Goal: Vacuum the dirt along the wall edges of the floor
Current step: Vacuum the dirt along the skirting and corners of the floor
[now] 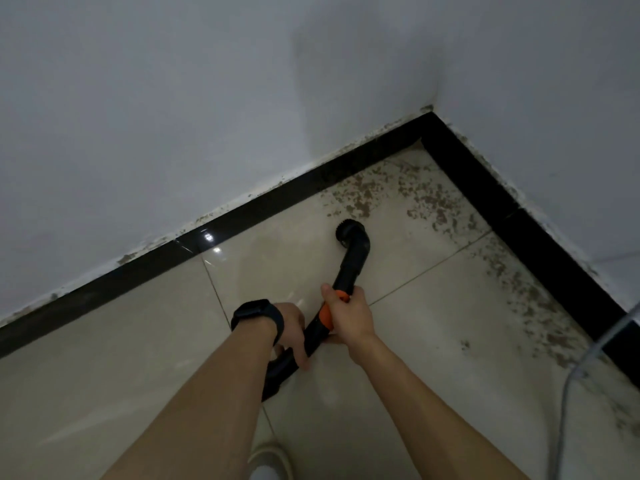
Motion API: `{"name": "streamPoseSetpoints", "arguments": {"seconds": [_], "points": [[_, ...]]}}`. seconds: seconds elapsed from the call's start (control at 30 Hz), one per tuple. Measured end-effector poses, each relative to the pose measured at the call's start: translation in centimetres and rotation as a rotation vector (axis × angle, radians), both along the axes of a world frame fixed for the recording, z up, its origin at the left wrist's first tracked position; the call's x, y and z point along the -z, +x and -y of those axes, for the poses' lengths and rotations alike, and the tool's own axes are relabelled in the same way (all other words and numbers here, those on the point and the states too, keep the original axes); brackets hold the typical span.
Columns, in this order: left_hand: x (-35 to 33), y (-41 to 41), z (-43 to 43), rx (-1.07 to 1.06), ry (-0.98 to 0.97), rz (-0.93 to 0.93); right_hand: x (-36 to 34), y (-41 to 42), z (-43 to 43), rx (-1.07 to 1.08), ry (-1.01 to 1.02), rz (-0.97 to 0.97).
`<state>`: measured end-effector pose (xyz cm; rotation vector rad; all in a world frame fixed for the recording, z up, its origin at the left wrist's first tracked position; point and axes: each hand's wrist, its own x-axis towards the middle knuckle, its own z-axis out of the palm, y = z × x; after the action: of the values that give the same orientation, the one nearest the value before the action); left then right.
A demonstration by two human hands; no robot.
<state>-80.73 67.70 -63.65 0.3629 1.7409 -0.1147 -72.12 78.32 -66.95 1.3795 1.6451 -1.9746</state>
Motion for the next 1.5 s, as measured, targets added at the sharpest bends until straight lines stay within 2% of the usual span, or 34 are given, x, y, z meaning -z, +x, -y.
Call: {"name": "streamPoseSetpoints", "arguments": {"seconds": [0.1,0.2,0.4,0.67,0.87,1.03,1.2,1.3,1.37,1.5], "points": [[-0.8,0.5,1.2,-0.06,0.011,0.021,-0.7,0.9,0.7,0.006,-0.014,-0.008],[-1.4,0.5,1.2,-0.028,-0.026,0.034,-1.5,1.3,1.1,-0.016,-0.052,-0.039],[-1.9,0.6,0.4,0.005,-0.022,-0.056,-2.0,2.4,0.9,-0.026,-0.163,-0.066],[-2.2,0.2,0.5,-0.005,0.023,-0.123,-1.9,1.8,1.2,-0.01,-0.086,-0.123],[-1.4,-0.2,1.3,-0.006,0.123,-0.24,-2.0,0.0,0.9,-0.026,-0.054,-0.117],[0.0,-0.9,2.8,-0.177,0.227,-0.288,-1.2,-1.9,1.4,-0.01,-0.003,-0.115],[0.9,-1.2,3.0,-0.297,0.373,-0.386,-0.8,-3.7,1.6,0.031,0.173,-0.121],[1.4,-1.3,3.2,-0.334,0.419,-0.417,-0.8,-4.8,1.5,0.054,0.165,-0.126],[1.2,-1.8,3.3,-0.299,0.409,-0.44,-0.6,-5.4,1.2,0.055,0.116,-0.13],[-0.6,-3.3,3.5,-0.074,0.367,-0.477,-0.9,-6.7,1.0,0.039,-0.045,-0.144]]}}
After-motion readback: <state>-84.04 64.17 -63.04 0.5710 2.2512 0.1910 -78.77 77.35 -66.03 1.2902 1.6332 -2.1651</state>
